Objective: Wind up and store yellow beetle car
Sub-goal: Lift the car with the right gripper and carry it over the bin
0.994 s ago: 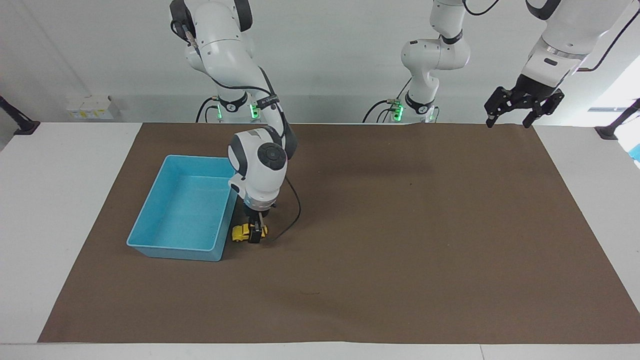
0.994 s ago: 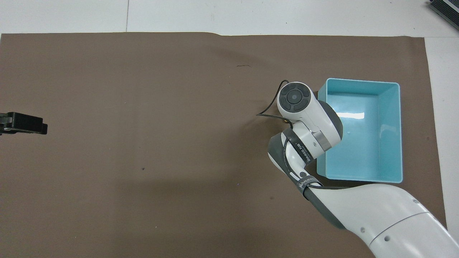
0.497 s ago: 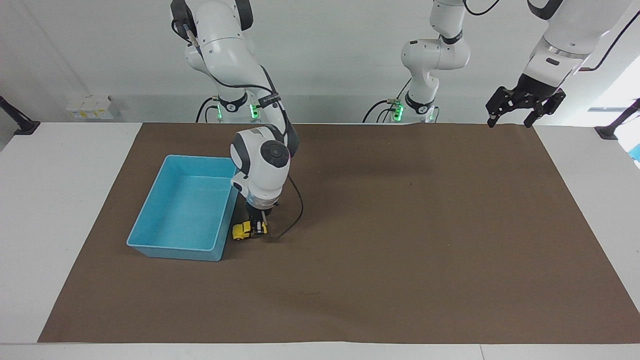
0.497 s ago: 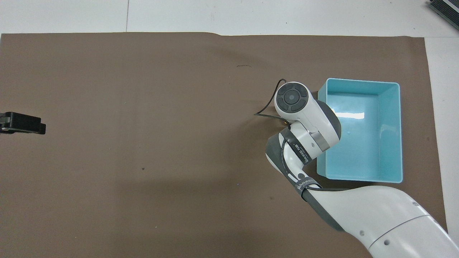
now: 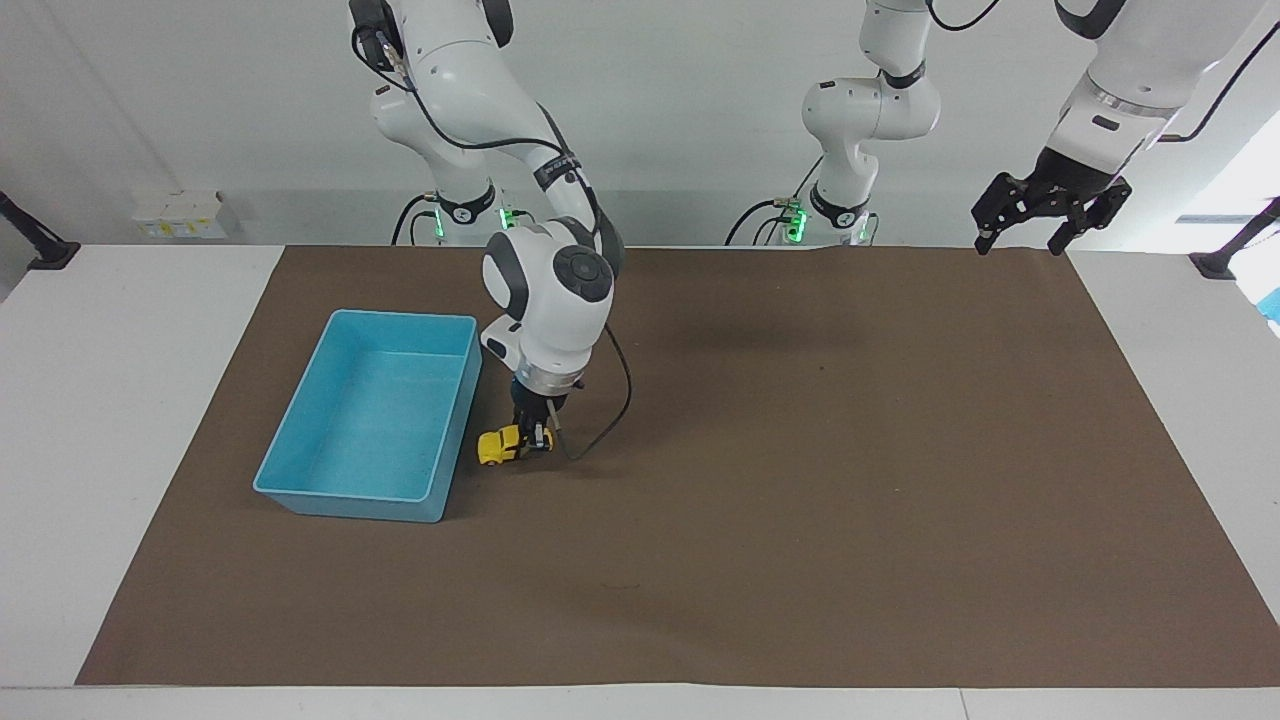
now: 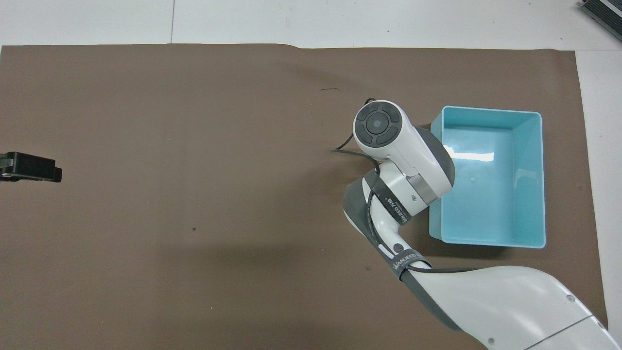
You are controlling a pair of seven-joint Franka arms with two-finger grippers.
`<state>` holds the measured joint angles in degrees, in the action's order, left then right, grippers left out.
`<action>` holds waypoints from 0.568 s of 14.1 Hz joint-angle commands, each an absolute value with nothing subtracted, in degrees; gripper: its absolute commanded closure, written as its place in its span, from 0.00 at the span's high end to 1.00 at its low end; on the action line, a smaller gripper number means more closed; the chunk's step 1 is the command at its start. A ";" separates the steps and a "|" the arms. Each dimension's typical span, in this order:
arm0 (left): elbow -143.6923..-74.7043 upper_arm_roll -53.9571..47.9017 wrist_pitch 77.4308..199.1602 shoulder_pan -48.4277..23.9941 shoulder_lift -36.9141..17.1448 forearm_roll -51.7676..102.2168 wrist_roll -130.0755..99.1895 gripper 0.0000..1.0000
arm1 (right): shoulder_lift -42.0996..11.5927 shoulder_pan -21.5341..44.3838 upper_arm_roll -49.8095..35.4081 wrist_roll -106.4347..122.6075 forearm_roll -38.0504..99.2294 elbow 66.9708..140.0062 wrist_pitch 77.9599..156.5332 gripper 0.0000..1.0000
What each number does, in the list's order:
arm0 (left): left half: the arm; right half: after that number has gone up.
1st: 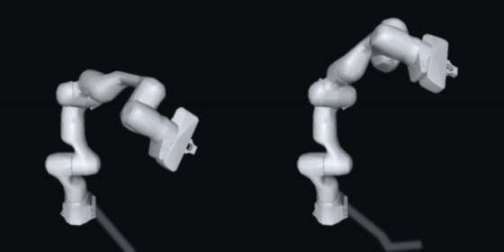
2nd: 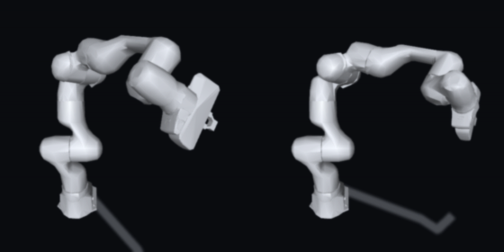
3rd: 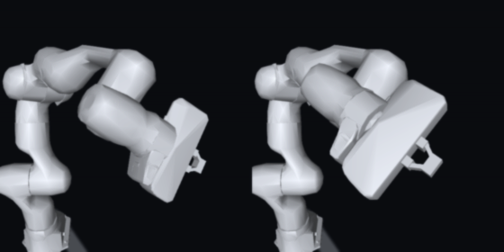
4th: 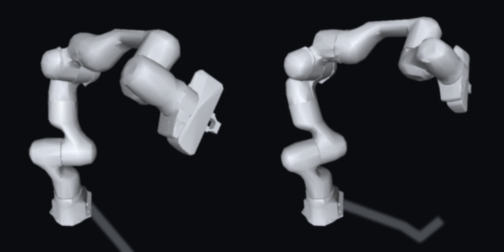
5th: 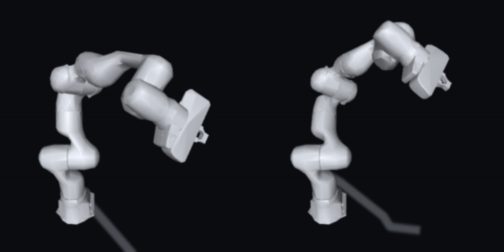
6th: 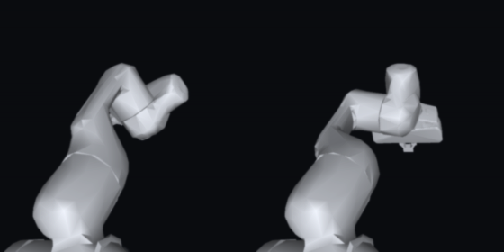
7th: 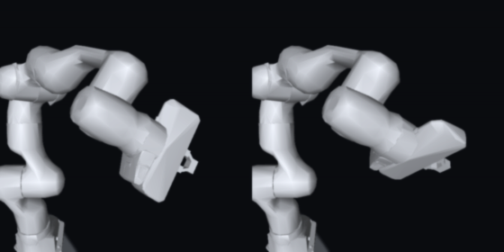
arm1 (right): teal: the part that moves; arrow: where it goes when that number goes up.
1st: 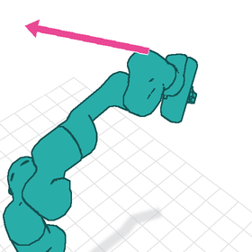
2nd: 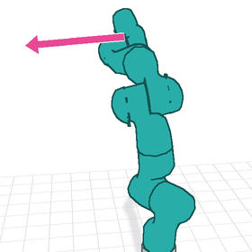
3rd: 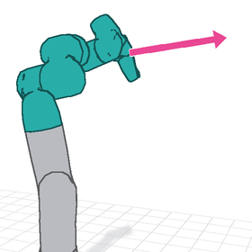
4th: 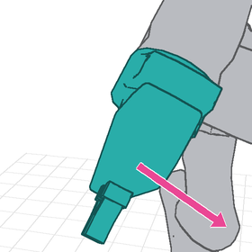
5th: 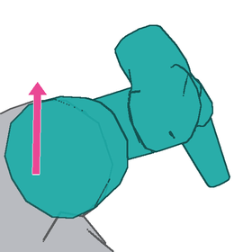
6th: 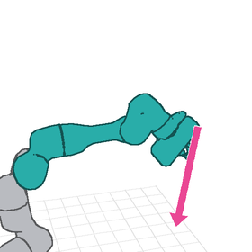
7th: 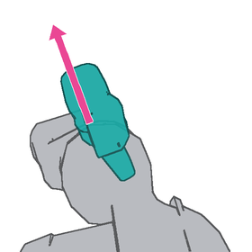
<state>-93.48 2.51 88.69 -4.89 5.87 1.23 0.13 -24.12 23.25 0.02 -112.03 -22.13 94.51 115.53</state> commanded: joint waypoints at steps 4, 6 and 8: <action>-92.64 2.29 87.28 -4.39 5.98 1.49 -0.18 1.00 | -16.88 20.49 -0.35 -104.43 -16.52 94.48 109.96 0.00; -92.64 2.29 87.28 -4.39 5.98 1.49 -0.18 1.00 | -15.13 18.82 -0.26 -99.87 -16.44 94.48 108.81 0.00; -92.64 2.29 87.28 -4.39 5.98 1.49 -0.18 1.00 | -14.07 16.27 -0.26 -93.46 -15.13 94.57 108.72 0.00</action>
<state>-93.47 2.51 88.66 -4.89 5.87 1.23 0.12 -15.49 18.50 -0.05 -99.24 -17.01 94.06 109.17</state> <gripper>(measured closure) 0.000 0.546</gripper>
